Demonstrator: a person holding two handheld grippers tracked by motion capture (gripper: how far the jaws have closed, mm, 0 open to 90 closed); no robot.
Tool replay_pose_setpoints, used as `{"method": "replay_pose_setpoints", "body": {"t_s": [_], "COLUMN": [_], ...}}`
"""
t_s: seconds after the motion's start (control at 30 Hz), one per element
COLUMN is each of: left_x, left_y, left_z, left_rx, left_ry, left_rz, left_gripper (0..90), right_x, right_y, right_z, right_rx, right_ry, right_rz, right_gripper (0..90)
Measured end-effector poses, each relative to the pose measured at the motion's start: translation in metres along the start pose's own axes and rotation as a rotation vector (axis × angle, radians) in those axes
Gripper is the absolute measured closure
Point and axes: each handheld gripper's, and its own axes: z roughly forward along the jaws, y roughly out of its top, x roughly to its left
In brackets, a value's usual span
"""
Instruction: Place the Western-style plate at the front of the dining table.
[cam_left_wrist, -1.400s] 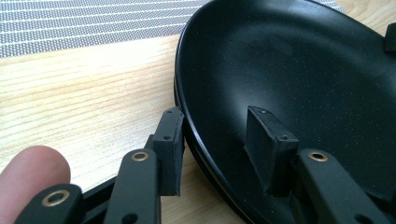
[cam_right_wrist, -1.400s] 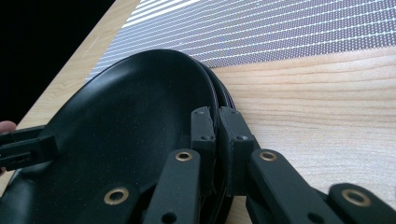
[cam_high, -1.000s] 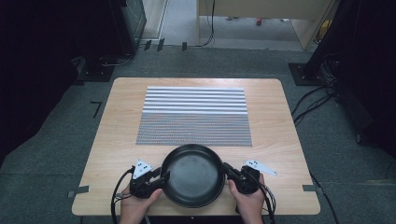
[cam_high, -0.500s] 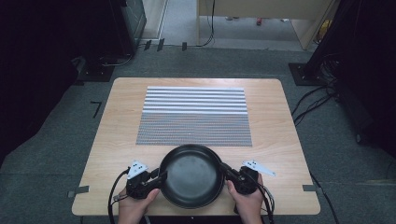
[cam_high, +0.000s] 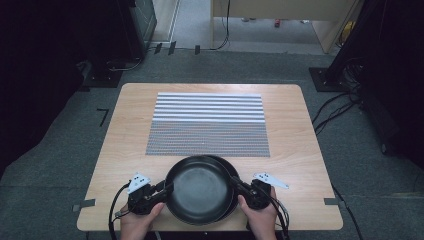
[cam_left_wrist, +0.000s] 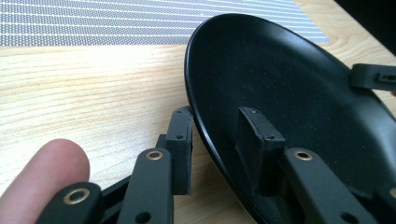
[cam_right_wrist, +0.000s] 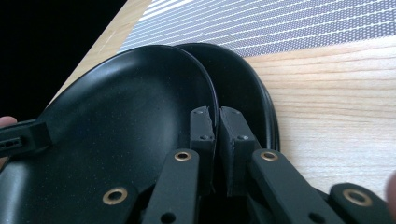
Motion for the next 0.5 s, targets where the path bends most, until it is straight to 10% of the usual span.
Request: {"method": "replay_pose_setpoints", "body": {"t_s": [0.5], "left_x": [0.0043], "left_y": [-0.0011], "left_z": [-0.0008], "left_rx": [0.006], "left_ry": [-0.024], "left_rz": [-0.012], "left_gripper": [68.9], "right_x": [-0.0032], "right_y": [-0.0042], "right_z": [0.0070], "right_rx": [0.029], "right_ry": [0.032], "right_rz": [0.121], "right_gripper": [80.7]}}
